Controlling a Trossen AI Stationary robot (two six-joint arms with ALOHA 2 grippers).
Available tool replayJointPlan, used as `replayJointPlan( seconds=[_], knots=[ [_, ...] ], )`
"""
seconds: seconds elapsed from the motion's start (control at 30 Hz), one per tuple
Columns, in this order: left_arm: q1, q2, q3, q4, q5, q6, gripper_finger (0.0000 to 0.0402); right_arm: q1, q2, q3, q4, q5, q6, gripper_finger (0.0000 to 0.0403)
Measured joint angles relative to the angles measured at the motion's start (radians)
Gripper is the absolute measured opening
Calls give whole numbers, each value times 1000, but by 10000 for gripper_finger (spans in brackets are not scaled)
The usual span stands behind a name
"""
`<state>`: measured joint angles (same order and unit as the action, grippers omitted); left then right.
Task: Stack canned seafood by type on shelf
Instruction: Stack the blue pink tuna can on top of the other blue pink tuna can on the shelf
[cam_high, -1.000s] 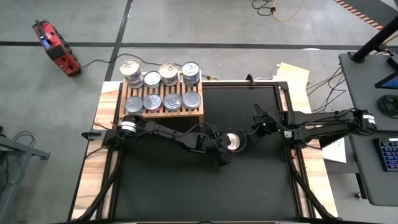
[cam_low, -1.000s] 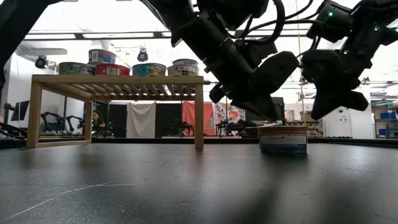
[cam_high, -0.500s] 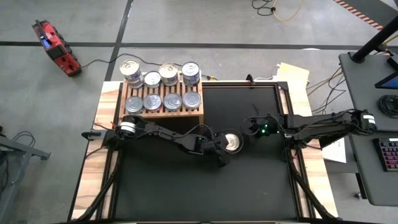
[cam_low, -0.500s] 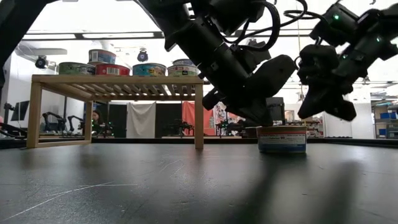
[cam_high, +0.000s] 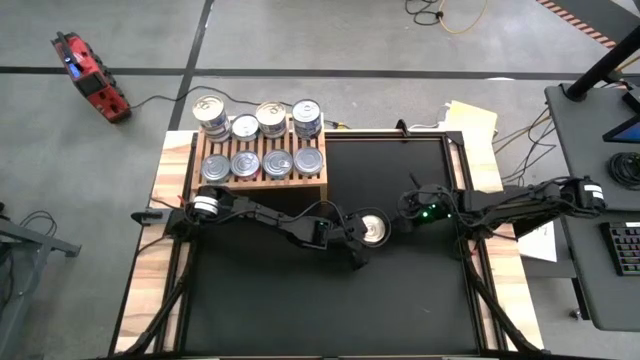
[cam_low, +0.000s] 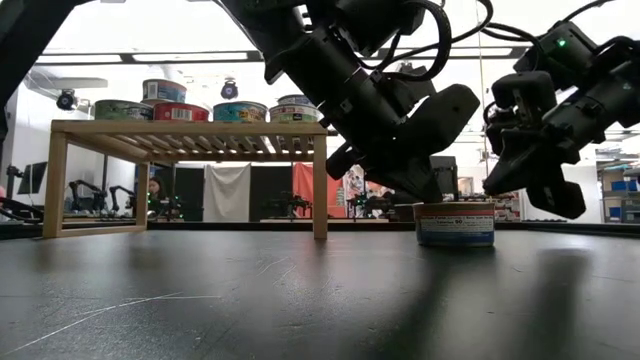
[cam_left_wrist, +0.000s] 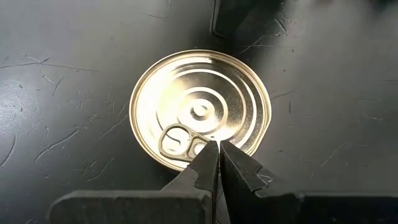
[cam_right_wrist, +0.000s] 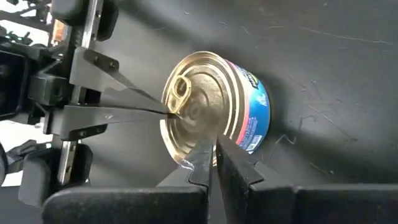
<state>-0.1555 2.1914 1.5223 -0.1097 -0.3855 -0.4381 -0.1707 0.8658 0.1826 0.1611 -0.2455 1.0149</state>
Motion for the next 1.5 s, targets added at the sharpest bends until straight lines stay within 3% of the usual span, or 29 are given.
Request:
replayJointPlan(
  seconds=[0.17, 0.47, 0.63, 0.93, 1.5],
  knots=[
    [-1, 0, 0, -2, 0, -8, 0, 0, 0, 24, -57, 4, 12, 45],
    [-8, 0, 0, -3, 0, -22, 0, 0, 1, 68, -162, 43, -39, 178],
    [-9, 0, -1, -3, -1, -42, 0, 0, 1, 69, -157, 43, -50, 226],
    [-22, 0, -16, 4, -28, -80, 0, 0, 37, 66, -124, 44, -91, 271],
    [-35, 0, -19, 1, -53, -104, 0, 1, 128, 67, -15, 5, -72, 314]
  ],
)
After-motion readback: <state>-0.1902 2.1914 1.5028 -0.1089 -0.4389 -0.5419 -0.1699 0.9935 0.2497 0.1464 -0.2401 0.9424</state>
